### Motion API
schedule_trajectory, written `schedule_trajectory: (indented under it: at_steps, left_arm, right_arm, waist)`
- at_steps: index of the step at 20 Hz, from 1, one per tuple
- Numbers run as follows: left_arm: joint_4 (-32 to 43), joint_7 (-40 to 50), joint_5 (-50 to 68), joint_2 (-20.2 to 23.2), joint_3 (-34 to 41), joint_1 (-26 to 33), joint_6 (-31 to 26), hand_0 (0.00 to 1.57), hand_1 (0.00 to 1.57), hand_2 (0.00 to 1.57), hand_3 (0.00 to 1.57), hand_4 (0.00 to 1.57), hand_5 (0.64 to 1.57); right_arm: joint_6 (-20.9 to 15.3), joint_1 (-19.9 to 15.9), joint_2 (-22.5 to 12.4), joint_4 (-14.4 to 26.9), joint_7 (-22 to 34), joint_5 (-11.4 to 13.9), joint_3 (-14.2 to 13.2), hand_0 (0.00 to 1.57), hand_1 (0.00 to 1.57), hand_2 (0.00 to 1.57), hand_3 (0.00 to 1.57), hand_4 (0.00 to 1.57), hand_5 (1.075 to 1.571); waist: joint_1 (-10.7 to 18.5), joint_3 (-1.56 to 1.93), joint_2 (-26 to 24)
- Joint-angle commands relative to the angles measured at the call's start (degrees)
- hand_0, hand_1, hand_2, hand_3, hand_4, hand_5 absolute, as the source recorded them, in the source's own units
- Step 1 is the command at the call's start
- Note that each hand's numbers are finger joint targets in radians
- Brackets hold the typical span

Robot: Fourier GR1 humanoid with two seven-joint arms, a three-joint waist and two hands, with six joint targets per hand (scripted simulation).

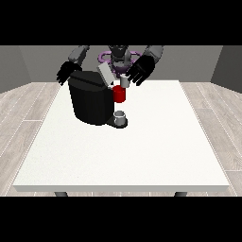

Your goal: Insert the coffee pod into the coffee machine and close the lid

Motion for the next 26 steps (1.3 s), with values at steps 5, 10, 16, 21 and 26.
schedule_trajectory:
  at_steps: [5,10,16,21,26]
  left_arm:
    - [1.46,0.25,-0.33,0.15,0.30,-1.32,-1.36,1.28,1.28,1.31,1.22,0.50,1.571]
    - [0.52,0.20,-1.10,-1.66,-0.96,-2.13,-1.79,1.23,1.23,1.28,1.21,0.51,1.571]
    - [1.71,0.05,-1.68,-2.17,-0.38,-2.62,0.39,1.18,1.18,1.26,1.19,0.50,1.571]
    - [2.47,-1.48,-1.46,-1.30,0.07,-0.98,-0.96,1.20,1.20,1.28,1.21,0.52,1.571]
    - [2.22,2.19,-2.77,-3.79,-0.97,-3.02,-0.16,1.19,1.19,1.25,1.18,0.49,1.571]
  right_arm:
    - [0.69,1.18,-0.53,-0.98,-0.01,-0.52,-0.35,0.00,0.00,0.00,0.00,0.54,1.571]
    - [-0.94,0.28,0.89,0.85,-1.56,-0.79,-1.24,0.00,0.00,0.00,0.00,0.51,1.571]
    - [-1.21,-2.02,0.82,-1.54,-0.80,-1.25,-1.39,0.00,0.00,0.00,0.00,0.53,1.571]
    - [0.15,0.61,0.03,-2.42,0.91,-2.21,-1.42,0.00,0.00,0.00,0.00,0.44,1.571]
    - [-0.90,-1.01,-0.03,0.08,0.37,-1.12,-1.41,0.00,0.00,0.00,0.00,0.43,1.571]
  waist:
    - [-0.86,0.00,1.20]
    - [0.92,0.01,1.17]
    - [-0.75,-0.01,3.66]
    - [-0.43,-0.02,1.48]
    - [0.06,0.00,2.09]
